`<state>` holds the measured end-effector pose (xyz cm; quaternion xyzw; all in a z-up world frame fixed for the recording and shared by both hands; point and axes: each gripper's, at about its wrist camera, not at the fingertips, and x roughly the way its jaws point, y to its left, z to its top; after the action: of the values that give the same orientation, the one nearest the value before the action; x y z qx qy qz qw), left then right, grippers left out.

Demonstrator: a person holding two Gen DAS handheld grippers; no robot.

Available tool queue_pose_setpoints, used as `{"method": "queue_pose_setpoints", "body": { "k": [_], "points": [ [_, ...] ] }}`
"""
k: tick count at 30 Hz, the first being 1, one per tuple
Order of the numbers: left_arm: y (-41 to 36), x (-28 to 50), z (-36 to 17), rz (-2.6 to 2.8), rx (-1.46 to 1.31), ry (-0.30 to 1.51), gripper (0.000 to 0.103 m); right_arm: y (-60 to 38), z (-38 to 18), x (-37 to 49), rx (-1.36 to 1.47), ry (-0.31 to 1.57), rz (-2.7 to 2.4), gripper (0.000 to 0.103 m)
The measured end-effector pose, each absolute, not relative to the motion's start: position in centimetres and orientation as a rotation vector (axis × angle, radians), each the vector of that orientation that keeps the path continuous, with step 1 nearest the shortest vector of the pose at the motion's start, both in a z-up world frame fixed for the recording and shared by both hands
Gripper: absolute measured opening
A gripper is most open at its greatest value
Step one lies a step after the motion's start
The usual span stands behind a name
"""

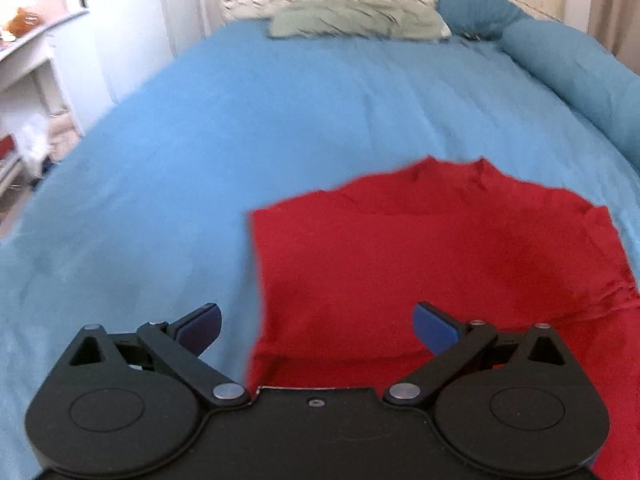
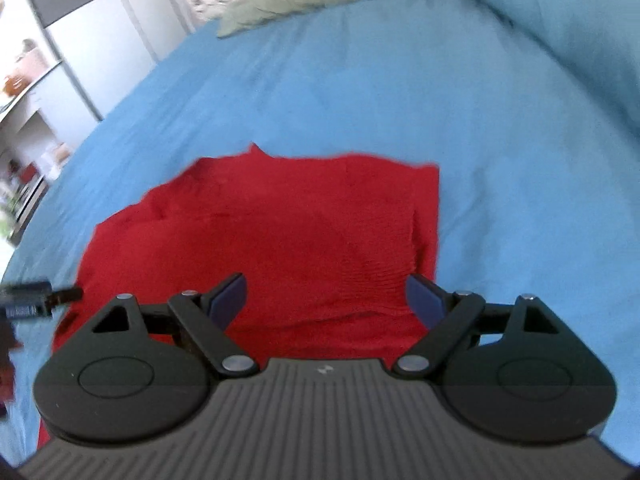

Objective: Fold small clothes
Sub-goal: 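Lower both grippers to the sweater hem and close on it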

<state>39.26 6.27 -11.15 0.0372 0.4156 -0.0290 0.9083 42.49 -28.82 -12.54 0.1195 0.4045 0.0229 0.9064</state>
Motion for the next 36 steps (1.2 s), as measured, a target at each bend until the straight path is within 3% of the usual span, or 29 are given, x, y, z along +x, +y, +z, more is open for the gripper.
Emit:
{"method": "queue_pose_setpoints", "body": {
  "k": [6, 11, 20, 24, 30, 32, 36],
  "points": [
    [10.8, 32.8, -6.7, -0.079, -0.049, 0.902, 0.103, -29.5, -6.2, 35.7, 0.125, 0.808, 0.069, 0.102],
    [12.9, 27.8, -6.8, -0.077, -0.038, 1.022, 0.103, -28.6, -4.5, 29.7, 0.149, 0.885, 0.053, 0.102],
    [13.5, 20.0, -11.7, -0.176, 0.023, 1.211, 0.101, -24.6, -10.1, 19.1, 0.210, 1.101, -0.023, 0.095],
    [13.3, 18.2, -14.1, -0.205, 0.042, 1.279, 0.082, -23.3, -13.2, 16.7, 0.175, 1.196, -0.111, 0.088],
    [12.4, 16.9, -15.7, -0.196, 0.075, 1.312, 0.080, -22.8, -15.2, 14.6, 0.151, 1.279, -0.181, 0.083],
    [11.9, 16.9, -15.8, -0.192, 0.084, 1.305, 0.080, -23.0, -15.7, 13.8, 0.159, 1.298, -0.193, 0.077],
    [11.0, 16.4, -16.0, -0.188, 0.092, 1.304, 0.070, -24.0, -16.4, 13.6, 0.202, 1.331, -0.211, 0.071]
  ]
}}
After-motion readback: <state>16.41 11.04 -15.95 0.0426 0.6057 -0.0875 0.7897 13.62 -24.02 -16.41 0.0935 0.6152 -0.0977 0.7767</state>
